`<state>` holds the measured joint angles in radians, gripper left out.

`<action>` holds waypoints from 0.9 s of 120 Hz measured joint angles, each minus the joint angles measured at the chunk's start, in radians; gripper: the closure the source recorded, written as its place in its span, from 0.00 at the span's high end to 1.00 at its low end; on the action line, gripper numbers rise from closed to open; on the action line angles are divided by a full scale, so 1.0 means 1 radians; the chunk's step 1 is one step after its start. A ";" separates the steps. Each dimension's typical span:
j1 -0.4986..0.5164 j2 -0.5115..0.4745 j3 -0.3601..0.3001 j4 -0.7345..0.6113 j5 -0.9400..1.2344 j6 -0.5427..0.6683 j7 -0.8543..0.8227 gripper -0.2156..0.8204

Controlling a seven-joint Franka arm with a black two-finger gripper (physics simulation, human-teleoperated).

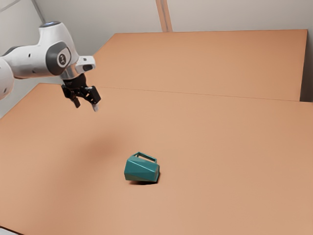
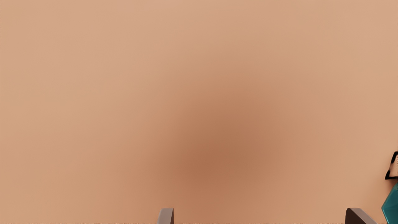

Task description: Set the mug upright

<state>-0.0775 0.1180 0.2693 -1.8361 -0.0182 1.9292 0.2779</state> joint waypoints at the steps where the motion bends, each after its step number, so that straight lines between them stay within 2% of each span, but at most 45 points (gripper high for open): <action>1: 0.000 -0.002 0.001 -0.002 0.000 0.001 0.000 0.79; 24: 0.003 -0.073 0.024 -0.052 -0.066 0.016 0.002 0.79; 49: -0.018 -0.155 0.086 -0.239 -0.306 0.030 -0.002 0.79; 70: -0.033 -0.159 0.110 -0.323 -0.448 0.039 -0.002 0.79; 108: -0.100 -0.131 0.113 -0.412 -0.634 0.053 0.008 0.79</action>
<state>-0.1775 -0.0128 0.3820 -2.2477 -0.6523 1.9819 0.2862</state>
